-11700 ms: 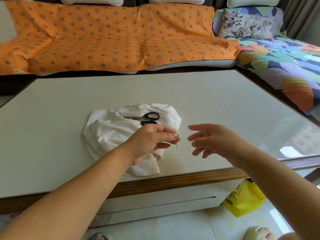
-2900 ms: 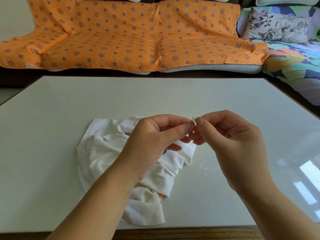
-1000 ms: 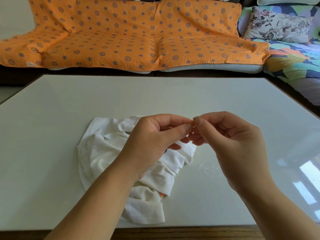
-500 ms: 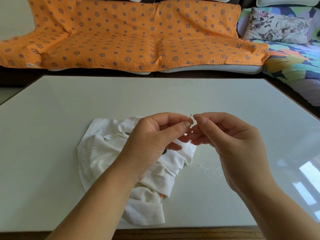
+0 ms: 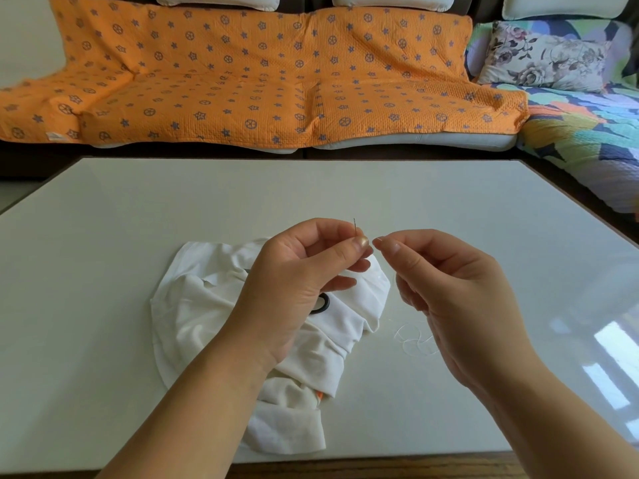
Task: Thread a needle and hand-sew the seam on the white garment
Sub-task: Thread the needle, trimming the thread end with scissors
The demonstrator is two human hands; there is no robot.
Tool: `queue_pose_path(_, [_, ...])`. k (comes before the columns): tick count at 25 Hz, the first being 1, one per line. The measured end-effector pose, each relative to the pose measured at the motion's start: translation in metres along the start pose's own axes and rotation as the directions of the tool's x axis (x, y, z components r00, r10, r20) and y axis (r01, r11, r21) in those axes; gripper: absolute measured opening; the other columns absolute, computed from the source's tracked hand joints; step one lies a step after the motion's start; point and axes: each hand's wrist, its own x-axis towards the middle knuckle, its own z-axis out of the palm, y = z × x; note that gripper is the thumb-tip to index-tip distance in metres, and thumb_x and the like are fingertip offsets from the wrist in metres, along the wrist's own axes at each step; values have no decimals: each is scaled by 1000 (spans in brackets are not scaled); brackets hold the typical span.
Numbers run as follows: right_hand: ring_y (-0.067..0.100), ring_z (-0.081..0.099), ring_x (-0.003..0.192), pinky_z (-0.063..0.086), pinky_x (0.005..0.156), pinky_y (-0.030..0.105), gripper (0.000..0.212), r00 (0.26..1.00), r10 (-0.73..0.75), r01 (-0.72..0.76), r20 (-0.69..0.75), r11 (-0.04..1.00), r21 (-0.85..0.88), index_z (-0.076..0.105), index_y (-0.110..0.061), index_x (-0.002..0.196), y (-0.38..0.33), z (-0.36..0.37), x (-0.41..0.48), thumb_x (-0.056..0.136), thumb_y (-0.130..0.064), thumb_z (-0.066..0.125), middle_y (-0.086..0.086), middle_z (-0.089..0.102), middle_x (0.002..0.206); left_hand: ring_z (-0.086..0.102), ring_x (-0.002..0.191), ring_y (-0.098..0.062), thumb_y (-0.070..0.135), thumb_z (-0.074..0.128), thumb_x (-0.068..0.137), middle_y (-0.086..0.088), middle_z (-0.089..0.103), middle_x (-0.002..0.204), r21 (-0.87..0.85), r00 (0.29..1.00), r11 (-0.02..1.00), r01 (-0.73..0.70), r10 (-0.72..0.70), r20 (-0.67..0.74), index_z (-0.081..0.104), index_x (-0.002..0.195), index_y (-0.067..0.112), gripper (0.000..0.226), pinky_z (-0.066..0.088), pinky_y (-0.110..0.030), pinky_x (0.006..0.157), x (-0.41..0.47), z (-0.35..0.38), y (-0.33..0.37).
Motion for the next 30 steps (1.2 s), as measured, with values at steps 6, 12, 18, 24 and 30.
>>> queue_pose_path(6, [15,33,53,31,54,26,24,999,40,-41,25,998,38,77,-14,78,-5,-5,-4,68,-36,69,-8,46,49,70,88,-14,28,72,70,-4,76,89,-31,997,997,-73,73,17,73,73,27,3,53,-20,68,-6,5,2])
queue_pose_path(12, [14,38,53,34,52,23,22,995,83,-86,54,995,53,77,-12,77,-6,-13,-5,68,-32,70,-4,44,50,69,91,-14,23,74,75,0,77,94,26,990,990,-135,134,50,69,75,23,4,55,-22,74,-7,8,1])
queue_pose_path(18, [11,58,51,42,51,19,9,998,-63,62,-16,996,-58,77,-19,71,-7,-12,-8,74,-27,73,0,65,57,70,82,-15,26,74,69,-4,74,80,39,997,997,-73,72,27,74,75,23,7,54,-21,68,-4,9,-3])
queue_pose_path(24, [16,70,73,57,67,30,10,948,-304,269,-91,922,-279,75,-26,78,-3,-8,-13,82,-17,72,-7,74,74,70,80,-15,16,72,77,-4,73,79,15,997,1000,-19,18,76,76,80,17,5,56,-23,69,-3,12,-5])
queue_pose_path(30, [15,71,73,56,68,24,13,937,-339,306,-81,913,-271,75,-25,78,-2,-9,-12,83,-13,73,-6,73,75,70,80,-14,19,73,72,-3,74,79,5,997,1000,-10,9,77,77,80,17,9,57,-24,70,-3,14,-5])
